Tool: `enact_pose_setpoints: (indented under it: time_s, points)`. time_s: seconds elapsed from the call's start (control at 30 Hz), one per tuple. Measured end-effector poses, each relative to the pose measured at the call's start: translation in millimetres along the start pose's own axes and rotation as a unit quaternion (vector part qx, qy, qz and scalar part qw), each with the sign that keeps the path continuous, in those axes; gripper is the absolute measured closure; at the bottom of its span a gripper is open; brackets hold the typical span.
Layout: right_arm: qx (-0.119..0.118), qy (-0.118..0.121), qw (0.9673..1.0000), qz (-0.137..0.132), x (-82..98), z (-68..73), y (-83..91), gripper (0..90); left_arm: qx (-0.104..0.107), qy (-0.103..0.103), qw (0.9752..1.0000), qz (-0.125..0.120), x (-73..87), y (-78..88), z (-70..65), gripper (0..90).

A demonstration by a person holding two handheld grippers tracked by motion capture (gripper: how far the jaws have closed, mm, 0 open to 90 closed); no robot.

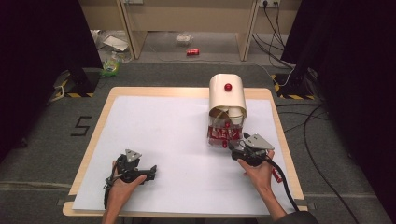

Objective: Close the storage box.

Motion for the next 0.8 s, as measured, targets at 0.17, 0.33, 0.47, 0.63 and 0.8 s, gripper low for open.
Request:
enact_pose_setpoints:
  time_s: [0.17,0.33,0.47,0.63,0.8]
  points:
    - [0.002,0.000,1.0000,-0.001,-1.4,-1.3,-2.4,27.4,0.000,0.000,1.0000,0.001,0.0,0.0,0.0,0.0]
    - [0.003,-0.004,1.0000,-0.001,-2.0,-3.0,-5.3,27.3,0.000,0.000,1.0000,0.001,0.0,0.0,0.0,0.0]
    - [0.005,-0.004,1.0000,0.001,-2.4,-4.3,-7.3,27.1,0.000,0.000,1.0000,0.001,0.0,0.0,0.1,0.0]
    - [0.007,-0.004,1.0000,0.000,-3.1,-5.6,-9.9,27.0,0.000,0.000,1.0000,0.001,-0.1,0.0,0.1,0.0]
    - [0.011,-0.005,0.9999,0.000,-3.6,-7.5,-13.5,27.3,0.000,0.000,1.0000,0.001,-0.1,0.0,0.1,0.0]
Point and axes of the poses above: each handheld gripper's, and its own axes: y roughly backward along the jaws, x roughly out of its underside, z roughly to its left, the point moved 6 cm from there along -y, roughly forward along the jaws, and after that the axes turned 13 degrees about y, right-handed, at the moved point
